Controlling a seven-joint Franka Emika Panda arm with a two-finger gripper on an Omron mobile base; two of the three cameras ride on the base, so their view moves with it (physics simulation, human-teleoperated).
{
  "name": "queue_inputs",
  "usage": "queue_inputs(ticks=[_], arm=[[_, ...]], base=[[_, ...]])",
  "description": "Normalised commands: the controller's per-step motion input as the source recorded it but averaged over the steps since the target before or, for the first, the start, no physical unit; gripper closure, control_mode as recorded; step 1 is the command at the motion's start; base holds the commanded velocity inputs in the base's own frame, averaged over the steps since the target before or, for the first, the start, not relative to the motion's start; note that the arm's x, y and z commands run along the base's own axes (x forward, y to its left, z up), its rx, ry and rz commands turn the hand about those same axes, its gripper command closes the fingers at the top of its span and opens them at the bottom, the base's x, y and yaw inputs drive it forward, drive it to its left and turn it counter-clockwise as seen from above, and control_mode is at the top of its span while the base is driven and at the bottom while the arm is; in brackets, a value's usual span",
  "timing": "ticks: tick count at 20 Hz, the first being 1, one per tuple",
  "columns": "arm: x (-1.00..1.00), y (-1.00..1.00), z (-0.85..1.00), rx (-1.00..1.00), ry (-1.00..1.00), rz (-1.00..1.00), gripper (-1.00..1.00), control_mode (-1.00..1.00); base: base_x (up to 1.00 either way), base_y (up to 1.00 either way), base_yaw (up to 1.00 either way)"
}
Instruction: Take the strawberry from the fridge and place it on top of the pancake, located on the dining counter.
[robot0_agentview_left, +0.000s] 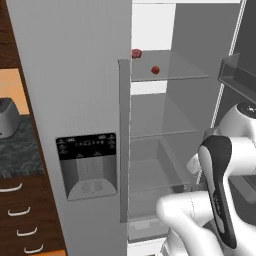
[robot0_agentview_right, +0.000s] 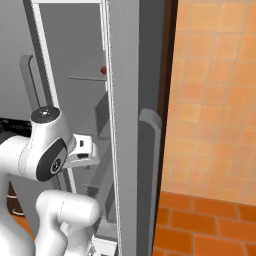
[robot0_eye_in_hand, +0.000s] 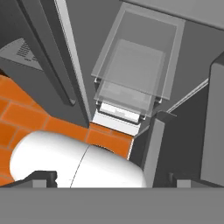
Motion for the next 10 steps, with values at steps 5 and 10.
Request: queue_inputs(ticks=[5,10], arm=[[0.00,0.00,0.00,0.00,0.00,0.00,-1.00,1.00],[0.00,0.00,0.00,0.00,0.00,0.00,-1.00,1.00]], base=[[0.45,0.00,0.00],[0.26,0.00,0.00]])
